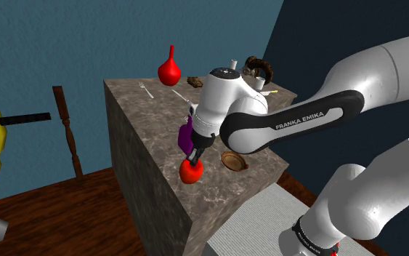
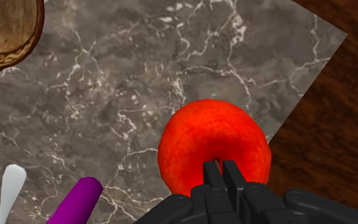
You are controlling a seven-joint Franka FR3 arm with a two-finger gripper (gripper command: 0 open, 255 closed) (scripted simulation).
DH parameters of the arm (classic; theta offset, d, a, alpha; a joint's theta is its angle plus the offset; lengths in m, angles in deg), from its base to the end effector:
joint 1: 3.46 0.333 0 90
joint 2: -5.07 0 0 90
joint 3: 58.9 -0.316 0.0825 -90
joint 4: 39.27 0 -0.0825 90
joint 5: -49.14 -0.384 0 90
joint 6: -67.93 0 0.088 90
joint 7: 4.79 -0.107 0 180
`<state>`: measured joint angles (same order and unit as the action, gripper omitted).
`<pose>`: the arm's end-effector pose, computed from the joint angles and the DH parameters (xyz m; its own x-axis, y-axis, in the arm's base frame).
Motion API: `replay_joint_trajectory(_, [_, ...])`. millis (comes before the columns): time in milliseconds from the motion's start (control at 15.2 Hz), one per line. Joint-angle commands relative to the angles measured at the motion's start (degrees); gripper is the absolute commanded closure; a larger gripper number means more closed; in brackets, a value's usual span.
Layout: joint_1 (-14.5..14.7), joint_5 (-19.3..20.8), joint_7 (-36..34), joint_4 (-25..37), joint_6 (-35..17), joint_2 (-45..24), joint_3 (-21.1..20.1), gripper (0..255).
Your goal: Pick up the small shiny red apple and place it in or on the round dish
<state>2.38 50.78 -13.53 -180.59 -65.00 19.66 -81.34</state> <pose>0.4030 0.2166 0.3905 0.9315 0.3485 0.1041 0.3383 -0.9353 0.1040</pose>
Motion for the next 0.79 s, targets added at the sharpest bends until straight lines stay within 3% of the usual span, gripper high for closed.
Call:
replay_joint_trajectory(0, [0.1, -0.2, 0.2, 0.4, 0.8, 0.5, 0.1, 255])
replay_joint_trajectory(726, [0.6, -1.8, 2.3, 5.7, 9.9, 4.5, 1.3, 255])
